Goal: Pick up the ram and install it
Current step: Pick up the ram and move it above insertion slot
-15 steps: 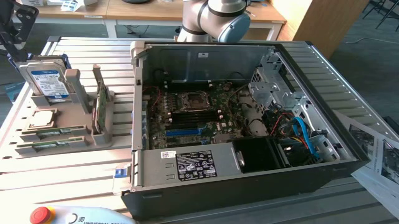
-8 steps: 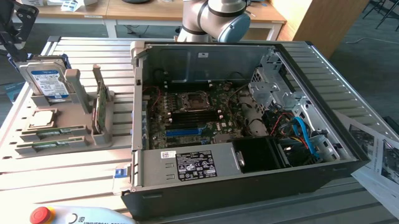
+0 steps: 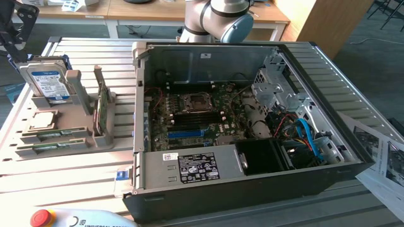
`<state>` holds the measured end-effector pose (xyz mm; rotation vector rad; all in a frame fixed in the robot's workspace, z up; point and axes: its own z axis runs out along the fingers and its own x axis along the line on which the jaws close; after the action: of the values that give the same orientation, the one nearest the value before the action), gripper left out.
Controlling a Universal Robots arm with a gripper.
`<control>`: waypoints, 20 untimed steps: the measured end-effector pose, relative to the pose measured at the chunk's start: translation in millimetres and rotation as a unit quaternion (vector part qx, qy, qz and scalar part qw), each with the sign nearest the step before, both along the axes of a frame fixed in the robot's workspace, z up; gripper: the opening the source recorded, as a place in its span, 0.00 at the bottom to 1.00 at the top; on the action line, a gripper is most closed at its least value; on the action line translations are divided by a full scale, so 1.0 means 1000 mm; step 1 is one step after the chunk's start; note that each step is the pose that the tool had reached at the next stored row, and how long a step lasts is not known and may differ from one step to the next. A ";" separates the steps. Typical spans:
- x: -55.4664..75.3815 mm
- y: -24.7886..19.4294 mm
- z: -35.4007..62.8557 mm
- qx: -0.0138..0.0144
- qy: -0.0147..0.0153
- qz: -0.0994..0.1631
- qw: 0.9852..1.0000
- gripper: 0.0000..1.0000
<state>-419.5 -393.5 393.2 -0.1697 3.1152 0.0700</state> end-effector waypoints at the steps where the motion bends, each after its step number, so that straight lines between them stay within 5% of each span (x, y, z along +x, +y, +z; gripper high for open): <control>1: 0.000 0.0000 0.0000 0.000 0.000 0.002 1.000 0.10; 20: 0.000 0.0000 0.0000 0.000 0.000 0.052 0.999 0.10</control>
<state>-419.5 -393.5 393.2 -0.3313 3.1045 0.0715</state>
